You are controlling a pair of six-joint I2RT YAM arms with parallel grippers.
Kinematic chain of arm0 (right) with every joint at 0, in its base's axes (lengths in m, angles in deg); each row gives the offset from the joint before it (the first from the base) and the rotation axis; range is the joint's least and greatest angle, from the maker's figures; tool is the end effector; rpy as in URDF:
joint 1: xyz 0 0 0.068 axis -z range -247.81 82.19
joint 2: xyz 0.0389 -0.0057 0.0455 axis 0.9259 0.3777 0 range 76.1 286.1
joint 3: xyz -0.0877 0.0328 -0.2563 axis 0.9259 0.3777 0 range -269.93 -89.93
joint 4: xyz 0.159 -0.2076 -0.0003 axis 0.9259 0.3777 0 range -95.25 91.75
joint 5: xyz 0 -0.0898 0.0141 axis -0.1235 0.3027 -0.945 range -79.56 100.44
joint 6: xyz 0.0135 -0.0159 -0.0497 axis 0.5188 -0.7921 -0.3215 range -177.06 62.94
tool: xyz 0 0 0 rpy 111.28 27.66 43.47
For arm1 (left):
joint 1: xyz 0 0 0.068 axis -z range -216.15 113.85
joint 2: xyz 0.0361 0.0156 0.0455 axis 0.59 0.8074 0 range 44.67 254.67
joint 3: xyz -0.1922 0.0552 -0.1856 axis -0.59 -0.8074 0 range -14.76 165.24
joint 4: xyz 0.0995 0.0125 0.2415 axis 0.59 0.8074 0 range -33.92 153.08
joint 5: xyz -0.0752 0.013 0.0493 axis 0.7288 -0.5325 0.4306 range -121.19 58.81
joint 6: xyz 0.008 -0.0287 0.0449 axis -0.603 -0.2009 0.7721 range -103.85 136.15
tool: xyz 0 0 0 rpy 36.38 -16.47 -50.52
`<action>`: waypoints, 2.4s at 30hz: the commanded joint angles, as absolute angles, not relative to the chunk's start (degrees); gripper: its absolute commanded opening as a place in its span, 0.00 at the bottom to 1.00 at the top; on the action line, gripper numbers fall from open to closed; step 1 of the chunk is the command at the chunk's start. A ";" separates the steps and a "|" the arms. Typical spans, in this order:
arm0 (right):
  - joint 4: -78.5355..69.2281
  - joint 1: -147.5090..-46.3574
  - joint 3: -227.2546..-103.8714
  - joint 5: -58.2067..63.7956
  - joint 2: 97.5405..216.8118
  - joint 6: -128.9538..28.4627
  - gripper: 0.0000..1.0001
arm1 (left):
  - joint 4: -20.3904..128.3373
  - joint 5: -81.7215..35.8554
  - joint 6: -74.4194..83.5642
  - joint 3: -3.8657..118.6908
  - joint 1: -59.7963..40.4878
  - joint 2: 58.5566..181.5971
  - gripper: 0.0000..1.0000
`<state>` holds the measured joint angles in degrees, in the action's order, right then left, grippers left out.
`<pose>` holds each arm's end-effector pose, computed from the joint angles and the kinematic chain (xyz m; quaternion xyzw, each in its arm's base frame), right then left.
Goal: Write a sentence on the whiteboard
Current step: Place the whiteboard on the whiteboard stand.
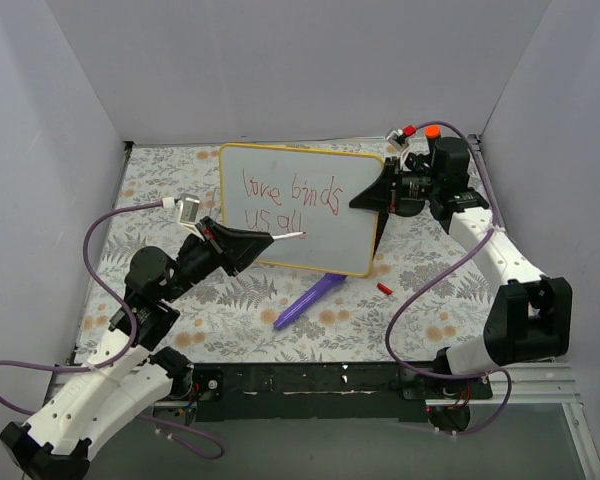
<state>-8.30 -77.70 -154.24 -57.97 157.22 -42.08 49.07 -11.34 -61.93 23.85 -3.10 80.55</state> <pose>0.3053 0.0868 0.3403 -0.3178 0.6654 0.5418 0.4033 0.1223 -0.0941 0.3580 -0.1213 0.6370 -0.6840 0.3342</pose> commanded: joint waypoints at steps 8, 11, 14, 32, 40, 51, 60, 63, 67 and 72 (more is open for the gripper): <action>-20.38 -81.34 -158.15 -60.05 156.61 -38.93 0.01 | 54.32 -15.47 -60.49 24.62 -3.46 77.54 0.00; -14.93 -81.25 -155.07 -59.96 152.13 -44.81 0.01 | 53.62 -13.88 -61.36 23.48 -3.46 76.67 0.00; -10.62 -80.38 -153.39 -61.10 148.35 -48.00 0.01 | 51.17 -12.56 -62.25 21.99 -3.46 75.70 0.00; -11.84 -72.11 -146.09 -65.86 139.73 -46.78 0.01 | 49.30 -12.21 -63.65 19.87 -3.46 70.60 0.00; -6.93 -75.97 -154.24 -58.04 146.31 -50.81 0.01 | 51.06 -17.56 -63.48 20.40 -3.37 68.93 0.00; -24.74 -85.99 -169.02 -51.27 166.52 -37.92 0.01 | 55.73 -25.21 -60.76 24.44 -3.46 68.23 0.00; -34.16 -90.48 -178.16 -41.78 181.11 -28.06 0.01 | 62.05 -30.49 -59.61 27.26 -3.46 66.38 0.00; -34.17 -91.10 -182.64 -40.37 184.98 -27.01 0.01 | 62.76 -32.95 -59.87 26.73 -3.46 65.06 0.00; -36.35 -91.97 -185.73 -39.75 190.16 -25.95 0.01 | 63.28 -33.39 -59.79 26.46 -3.46 64.97 0.00; -38.64 -92.42 -185.91 -40.10 193.60 -25.42 0.01 | 64.51 -33.30 -59.08 27.34 -3.46 65.41 0.00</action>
<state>-26.61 -91.99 -181.30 -38.47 193.87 -28.20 62.99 -32.15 -60.29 25.69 -3.10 64.90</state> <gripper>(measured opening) 0.101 0.109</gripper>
